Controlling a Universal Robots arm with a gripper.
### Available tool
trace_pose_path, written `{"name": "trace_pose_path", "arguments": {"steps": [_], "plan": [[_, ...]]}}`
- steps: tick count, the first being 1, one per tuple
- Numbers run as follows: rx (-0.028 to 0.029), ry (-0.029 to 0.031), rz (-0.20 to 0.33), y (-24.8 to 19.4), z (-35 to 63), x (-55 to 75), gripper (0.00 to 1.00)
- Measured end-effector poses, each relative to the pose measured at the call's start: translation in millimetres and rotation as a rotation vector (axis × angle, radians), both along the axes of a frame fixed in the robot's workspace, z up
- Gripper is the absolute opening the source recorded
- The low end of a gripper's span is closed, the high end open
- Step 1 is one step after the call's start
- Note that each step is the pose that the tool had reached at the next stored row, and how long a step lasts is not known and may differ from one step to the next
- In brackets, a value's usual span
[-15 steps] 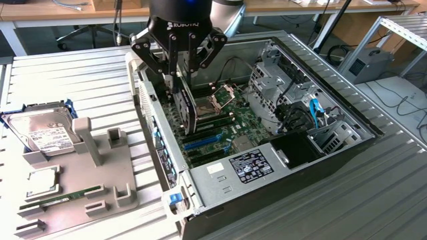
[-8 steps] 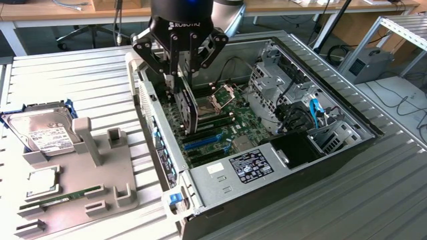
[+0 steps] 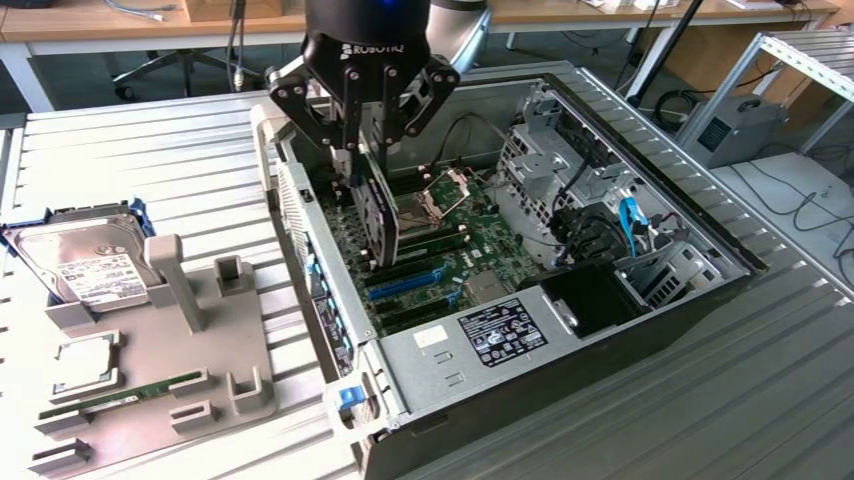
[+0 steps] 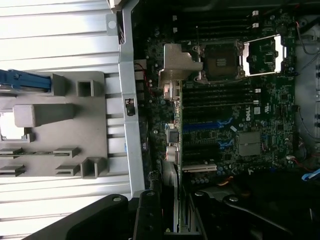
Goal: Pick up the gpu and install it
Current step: 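Pick up the gpu and move the gpu toward the slot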
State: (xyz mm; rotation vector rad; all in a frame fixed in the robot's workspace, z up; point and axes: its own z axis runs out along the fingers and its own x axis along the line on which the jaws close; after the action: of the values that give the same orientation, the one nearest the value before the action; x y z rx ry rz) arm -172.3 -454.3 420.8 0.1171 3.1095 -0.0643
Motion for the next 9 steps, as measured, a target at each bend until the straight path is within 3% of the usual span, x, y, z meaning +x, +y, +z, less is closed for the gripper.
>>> {"name": "trace_pose_path", "arguments": {"steps": [9], "plan": [[-0.0038,0.0000,0.000,0.0,-0.1,3.7,0.26]]}}
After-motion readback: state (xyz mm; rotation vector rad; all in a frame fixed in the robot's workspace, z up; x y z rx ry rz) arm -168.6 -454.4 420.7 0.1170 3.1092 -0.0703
